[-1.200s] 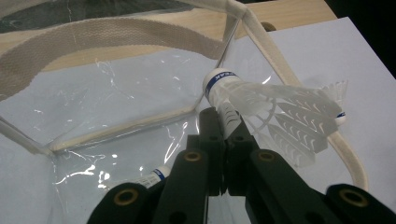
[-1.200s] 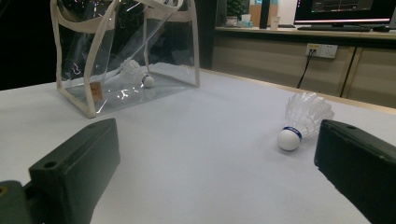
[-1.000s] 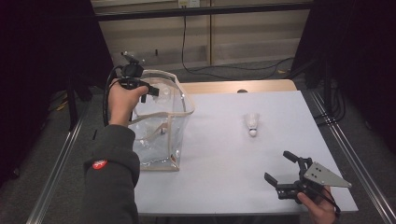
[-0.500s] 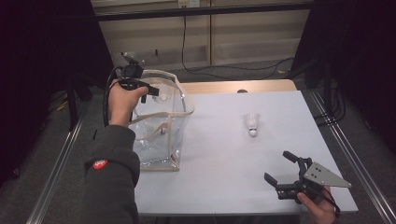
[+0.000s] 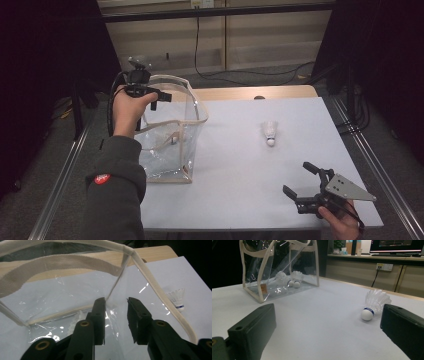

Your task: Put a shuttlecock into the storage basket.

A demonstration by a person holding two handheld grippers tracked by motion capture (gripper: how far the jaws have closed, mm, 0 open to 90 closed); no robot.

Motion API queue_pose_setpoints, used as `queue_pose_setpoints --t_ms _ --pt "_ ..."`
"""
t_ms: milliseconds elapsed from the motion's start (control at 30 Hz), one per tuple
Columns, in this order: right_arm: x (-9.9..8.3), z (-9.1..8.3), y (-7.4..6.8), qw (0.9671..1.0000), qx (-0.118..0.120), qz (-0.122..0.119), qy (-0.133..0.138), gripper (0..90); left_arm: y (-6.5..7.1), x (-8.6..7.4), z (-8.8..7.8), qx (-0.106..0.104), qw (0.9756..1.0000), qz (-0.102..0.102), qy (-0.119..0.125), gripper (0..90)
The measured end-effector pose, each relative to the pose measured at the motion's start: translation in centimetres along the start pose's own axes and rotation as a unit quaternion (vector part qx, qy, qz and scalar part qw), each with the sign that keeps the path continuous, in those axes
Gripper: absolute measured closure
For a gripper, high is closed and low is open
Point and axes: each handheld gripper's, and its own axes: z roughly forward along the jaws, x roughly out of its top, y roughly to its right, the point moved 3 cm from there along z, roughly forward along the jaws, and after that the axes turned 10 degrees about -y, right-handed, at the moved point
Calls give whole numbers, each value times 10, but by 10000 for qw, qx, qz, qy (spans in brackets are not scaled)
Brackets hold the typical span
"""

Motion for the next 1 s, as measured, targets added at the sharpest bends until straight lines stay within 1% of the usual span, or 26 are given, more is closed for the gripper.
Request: queue_pose_setpoints --t_ms 33,133,200,233,333,400,533,633,733,767,833,933,1000 --pt "0 0 0 10000 -2 -5 -4 0 1 0 -1 -36 10000 29 14 651" --pt "0 0 0 10000 -10 -3 -4 0 5 -1 -3 -169 9998 34 42 604" --pt "0 0 0 10000 -2 5 -2 0 8 -2 -4 -217 9997 125 6 587" --pt "0 0 0 10000 1 9 -3 1 9 -3 -5 -251 9996 137 -19 576" --pt "0 -1 0 10000 -10 17 -2 0 14 -4 -7 -330 9994 118 30 540" --pt "0 -1 0 10000 3 19 -11 0 16 -4 -8 -364 9992 157 48 539" --pt "0 -1 0 10000 -1 5 0 0 22 -5 -11 -525 9985 143 102 498" --pt "0 0 0 10000 -6 -11 2 0 27 -7 -12 -593 9980 199 71 471" --pt "0 0 0 10000 -12 -27 -12 0 32 -8 -13 -717 9974 117 33 430" --pt "0 0 0 10000 -5 -29 -11 0 33 -9 -13 -723 9972 178 23 429" --pt "0 0 0 10000 -9 -33 -11 1 36 -9 -14 -777 9968 189 63 418" --pt "0 -1 0 10000 -15 -22 7 0 40 -9 -15 -776 9967 231 76 404" --pt "0 -1 0 10000 -10 -15 3 0 44 -10 -15 -816 9963 263 75 393"
